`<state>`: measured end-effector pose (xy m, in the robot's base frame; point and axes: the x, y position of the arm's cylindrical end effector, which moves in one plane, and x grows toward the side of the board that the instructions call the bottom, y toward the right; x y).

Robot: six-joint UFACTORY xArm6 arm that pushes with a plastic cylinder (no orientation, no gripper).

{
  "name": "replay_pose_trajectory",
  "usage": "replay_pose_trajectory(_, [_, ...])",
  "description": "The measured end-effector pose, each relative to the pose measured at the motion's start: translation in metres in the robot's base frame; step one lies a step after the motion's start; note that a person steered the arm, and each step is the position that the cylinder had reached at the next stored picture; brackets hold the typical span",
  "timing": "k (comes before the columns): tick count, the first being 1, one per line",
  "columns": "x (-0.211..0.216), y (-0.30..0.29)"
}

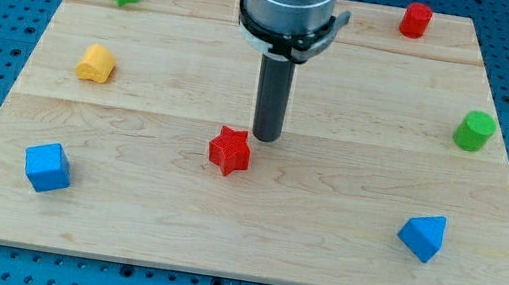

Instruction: Slightly move the red star towards down

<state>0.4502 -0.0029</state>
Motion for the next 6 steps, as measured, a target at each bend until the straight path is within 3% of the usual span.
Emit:
replay_pose_trajectory(1, [0.006,-0.044])
replay_pose_trajectory(6, [0.072,-0.012])
